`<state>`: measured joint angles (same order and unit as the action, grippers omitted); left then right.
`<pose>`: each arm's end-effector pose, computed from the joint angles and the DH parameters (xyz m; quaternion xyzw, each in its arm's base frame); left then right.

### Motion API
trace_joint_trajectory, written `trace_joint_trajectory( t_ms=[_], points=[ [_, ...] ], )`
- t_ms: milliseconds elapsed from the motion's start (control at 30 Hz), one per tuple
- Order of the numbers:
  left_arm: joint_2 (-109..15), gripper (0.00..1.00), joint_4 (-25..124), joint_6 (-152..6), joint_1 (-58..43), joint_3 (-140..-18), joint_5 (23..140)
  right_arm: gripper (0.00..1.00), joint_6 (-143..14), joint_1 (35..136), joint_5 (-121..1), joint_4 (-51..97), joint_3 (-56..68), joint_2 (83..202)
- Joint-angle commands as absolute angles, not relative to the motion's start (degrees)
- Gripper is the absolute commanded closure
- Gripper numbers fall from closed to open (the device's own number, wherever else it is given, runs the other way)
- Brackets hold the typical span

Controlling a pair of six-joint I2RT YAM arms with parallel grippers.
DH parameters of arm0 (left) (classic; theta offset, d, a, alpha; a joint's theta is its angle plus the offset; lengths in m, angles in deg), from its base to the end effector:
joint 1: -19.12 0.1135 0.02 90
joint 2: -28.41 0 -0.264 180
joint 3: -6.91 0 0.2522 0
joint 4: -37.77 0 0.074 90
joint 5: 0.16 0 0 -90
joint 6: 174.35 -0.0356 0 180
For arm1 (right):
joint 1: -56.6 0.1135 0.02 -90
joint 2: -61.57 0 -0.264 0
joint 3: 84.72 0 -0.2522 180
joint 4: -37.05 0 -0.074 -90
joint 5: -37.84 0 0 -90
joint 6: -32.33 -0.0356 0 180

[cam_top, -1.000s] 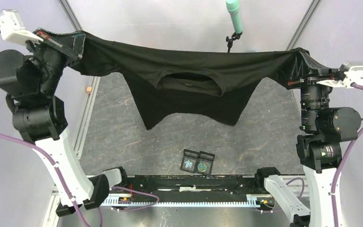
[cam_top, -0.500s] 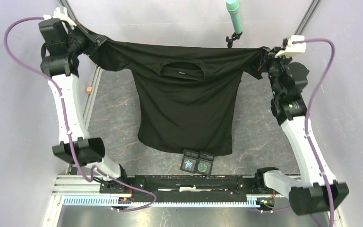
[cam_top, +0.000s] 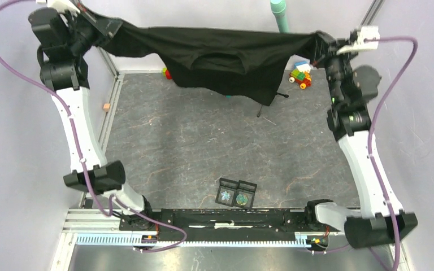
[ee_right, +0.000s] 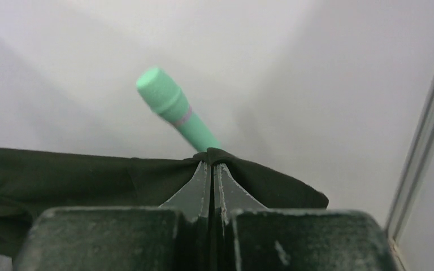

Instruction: Pin the brooch onto the clothing

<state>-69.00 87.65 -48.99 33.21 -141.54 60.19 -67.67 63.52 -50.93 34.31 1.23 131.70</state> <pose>0.3123 0.0602 0.5735 -0.1170 0.6910 -0.3034 0.6455 0.2612 0.0309 0.5036 0.0240 0.5646 0.1154 0.8169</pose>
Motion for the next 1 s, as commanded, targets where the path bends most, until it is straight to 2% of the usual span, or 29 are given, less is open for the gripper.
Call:
trace_joint_trajectory(
  t_ms=[0, 200, 300, 333, 367, 400, 433, 467, 500, 533, 633, 767, 967],
  points=[
    [-56.5, 0.98, 82.3, -50.2, 33.3, -122.0, 58.6, 1.0, -68.5, 63.2, -49.1, 37.8, 18.3, 120.9],
    [-33.0, 0.98, 80.5, -50.1, 32.5, -72.7, 63.2, 1.0, -78.7, 63.2, -44.7, 32.2, 52.0, 104.4],
    [-27.9, 0.97, 80.2, -49.3, 32.0, -57.5, 63.0, 1.0, -81.3, 63.2, -44.3, 28.6, 61.6, 100.2],
    [-27.4, 0.92, 80.2, -48.9, 31.9, -53.6, 62.5, 1.0, -81.8, 63.2, -43.5, 26.4, 63.4, 99.7],
    [-26.6, 0.85, 80.2, -48.8, 31.9, -50.3, 62.0, 0.93, -82.0, 63.2, -43.1, 24.5, 64.6, 99.6],
    [-25.7, 0.68, 80.3, -48.6, 31.9, -47.6, 62.0, 0.8, -81.9, 63.2, -42.8, 22.1, 65.1, 99.7],
    [-24.7, 0.44, 80.3, -48.6, 31.9, -45.8, 62.7, 0.6, -81.7, 63.2, -42.3, 20.0, 65.4, 99.8],
    [-23.5, 0.29, 80.3, -48.4, 31.9, -44.4, 63.5, 0.41, -81.5, 63.2, -41.5, 18.7, 65.7, 99.9],
    [-22.4, 0.17, 79.9, -48.2, 31.9, -43.9, 64.2, 0.28, -81.1, 63.2, -40.9, 18.1, 65.9, 99.8],
    [-21.7, 0.12, 79.7, -48.3, 31.9, -43.9, 64.5, 0.2, -80.4, 63.1, -40.5, 17.9, 65.9, 99.7],
    [-22.3, 0.04, 80.9, -51.0, 31.8, -47.1, 64.1, 0.1, -78.6, 63.2, -40.5, 18.1, 64.9, 99.3],
    [-24.5, 0.0, 83.1, -55.5, 31.3, -51.6, 63.5, 0.04, -75.3, 63.2, -45.3, 19.6, 63.0, 99.5],
    [-27.3, 0.0, 83.6, -59.0, 28.2, -51.1, 62.4, 0.03, -70.8, 63.3, -53.5, 18.4, 60.7, 102.2]
  ],
)
